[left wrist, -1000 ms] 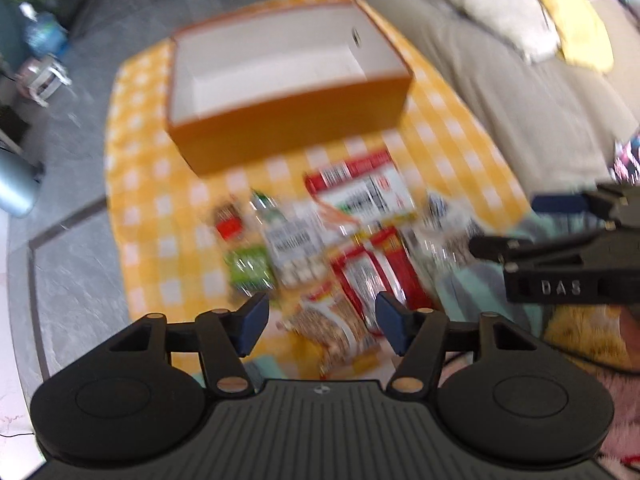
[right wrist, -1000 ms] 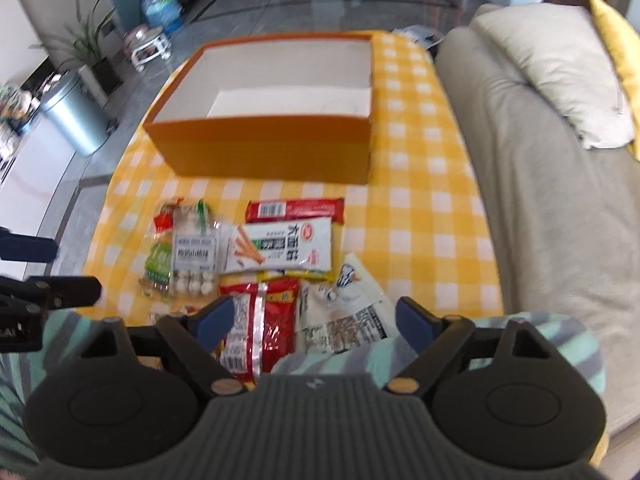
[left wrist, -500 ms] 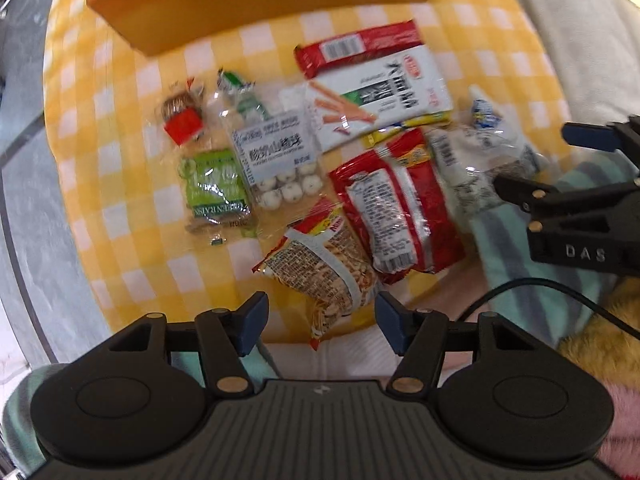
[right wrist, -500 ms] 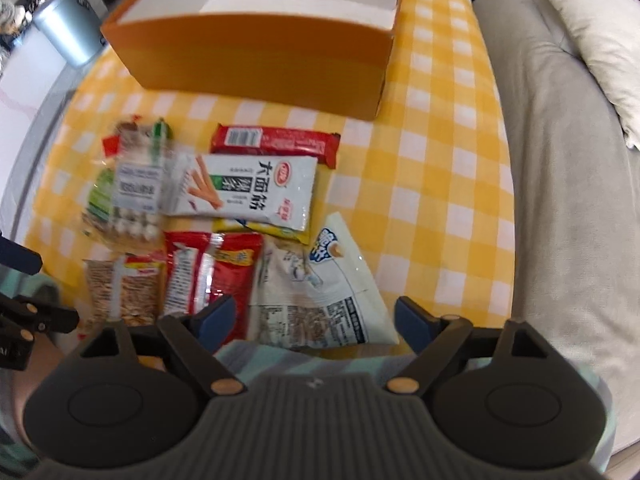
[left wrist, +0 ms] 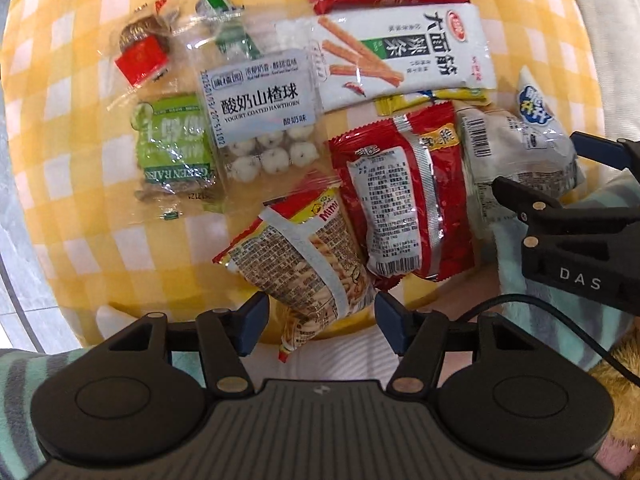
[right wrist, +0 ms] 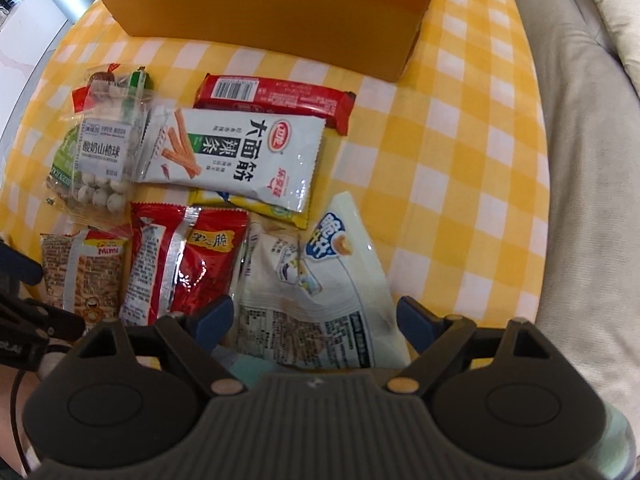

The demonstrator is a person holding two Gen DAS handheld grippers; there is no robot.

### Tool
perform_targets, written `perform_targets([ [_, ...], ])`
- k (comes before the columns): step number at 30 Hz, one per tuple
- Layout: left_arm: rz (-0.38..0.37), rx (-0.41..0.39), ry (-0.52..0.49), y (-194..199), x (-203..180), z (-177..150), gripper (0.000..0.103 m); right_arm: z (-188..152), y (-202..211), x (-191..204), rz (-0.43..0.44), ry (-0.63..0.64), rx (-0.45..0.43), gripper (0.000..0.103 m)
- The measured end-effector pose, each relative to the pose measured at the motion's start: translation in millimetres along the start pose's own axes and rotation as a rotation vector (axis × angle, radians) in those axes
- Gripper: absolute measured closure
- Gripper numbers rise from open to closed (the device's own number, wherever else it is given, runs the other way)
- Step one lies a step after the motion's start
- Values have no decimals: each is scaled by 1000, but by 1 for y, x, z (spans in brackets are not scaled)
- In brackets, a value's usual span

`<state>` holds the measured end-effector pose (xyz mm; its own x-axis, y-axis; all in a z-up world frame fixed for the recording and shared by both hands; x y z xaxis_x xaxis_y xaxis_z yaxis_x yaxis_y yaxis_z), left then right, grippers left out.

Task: Organize snacks
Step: 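Grasp the peanut snack bag with left tool while right tool grasps the white-blue chip bag, then carry both bags into the box and open both tools to drop them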

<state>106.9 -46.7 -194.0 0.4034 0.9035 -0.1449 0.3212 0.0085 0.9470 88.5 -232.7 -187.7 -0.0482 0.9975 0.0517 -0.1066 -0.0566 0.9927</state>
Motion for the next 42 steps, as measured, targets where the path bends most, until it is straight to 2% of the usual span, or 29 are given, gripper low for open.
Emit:
perform_targets([
  [5, 3, 14, 10, -11, 4, 5, 37, 5, -8, 0, -2, -1, 20, 17],
  [7, 2, 16, 16, -11, 6, 7, 43, 6, -10, 2, -5, 9, 23, 19],
  [13, 0, -9, 24, -7, 7, 4, 52, 7, -14, 1, -4, 22, 23, 32],
  [15, 4, -26, 24, -16, -1, 5, 55, 5, -15, 2, 5, 27, 20, 39],
  [17, -1, -43, 24, -16, -3, 3, 61, 2, -15, 2, 2, 32, 13, 44],
  [19, -6, -59, 25, -12, -5, -1, 63, 0, -13, 3, -1, 35, 2, 46],
  [27, -24, -176, 9, 26, -6, -21, 67, -7, 7, 2, 13, 30, -24, 65],
  [30, -24, -212, 3, 32, -5, -29, 68, -9, 17, 1, 22, 23, -35, 69],
  [34, -25, -254, 1, 40, -4, -35, 68, -11, 32, 0, 28, 17, -69, 72],
  [42, -18, -387, -3, 86, -10, -33, 68, -3, 79, 0, 68, 9, -163, 73],
])
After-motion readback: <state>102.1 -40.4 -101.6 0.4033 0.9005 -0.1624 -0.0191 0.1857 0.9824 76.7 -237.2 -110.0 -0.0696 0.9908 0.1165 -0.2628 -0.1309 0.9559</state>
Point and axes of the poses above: each gripper's, at about its wrist camera, not at the fingertips, and y roughly against the way its jaws point, x to its left, z to its top, the point moved 1 cm from there along -y, roughly the way its jaws point, and after that the axes turned 8 degrees about -y, right-handed, at the moved point
